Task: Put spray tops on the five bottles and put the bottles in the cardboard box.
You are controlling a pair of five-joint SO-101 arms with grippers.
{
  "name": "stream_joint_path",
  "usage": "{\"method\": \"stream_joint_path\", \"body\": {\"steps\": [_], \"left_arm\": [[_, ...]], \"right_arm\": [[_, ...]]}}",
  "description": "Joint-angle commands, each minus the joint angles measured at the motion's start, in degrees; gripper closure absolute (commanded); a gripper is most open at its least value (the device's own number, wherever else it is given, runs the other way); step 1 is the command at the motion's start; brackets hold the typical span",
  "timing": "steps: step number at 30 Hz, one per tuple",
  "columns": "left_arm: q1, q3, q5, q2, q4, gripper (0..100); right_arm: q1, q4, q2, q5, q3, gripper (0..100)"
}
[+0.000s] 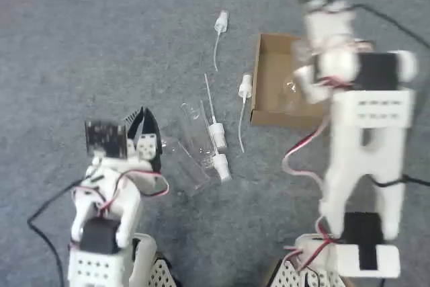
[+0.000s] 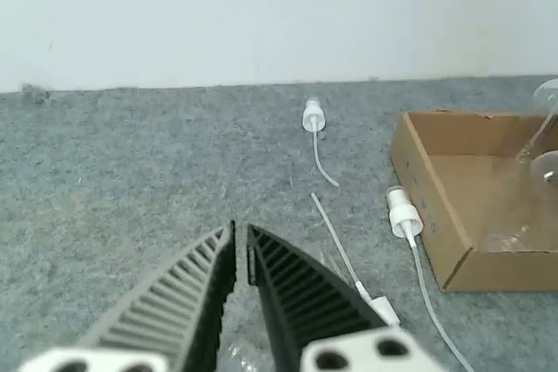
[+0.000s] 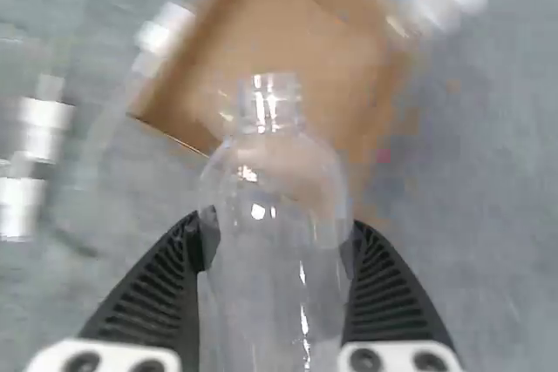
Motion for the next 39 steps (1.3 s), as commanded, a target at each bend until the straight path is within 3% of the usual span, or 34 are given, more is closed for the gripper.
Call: {"method": "stream_joint_path", "body": {"steps": [1, 9, 15, 22, 35, 39], "left_arm": [[0.70, -18.07, -2.37, 23.47, -1.93, 99], [7.03, -51.65, -5.63, 65.41, -1.93, 99], [9.14, -75.91, -5.63, 93.45, -1.85, 98], [8.62, -101.49, -5.71, 118.95, -1.76, 84], [6.95, -155.30, -4.40, 160.70, 13.10, 82], [7.56, -166.29, -4.22, 169.58, 16.79, 83]], "right_arm": [[11.47, -3.12, -2.51, 3.69, 6.51, 94.4], [25.27, -28.62, -1.89, 6.15, 32.79, 94.4], [25.89, -41.80, -1.36, 5.98, 46.42, 94.4], [22.99, -56.75, -1.36, 5.63, 60.75, 94.4], [22.64, -60.26, -1.36, 5.63, 65.23, 94.1], [22.64, -60.26, -1.36, 5.63, 65.58, 94.0]]}}
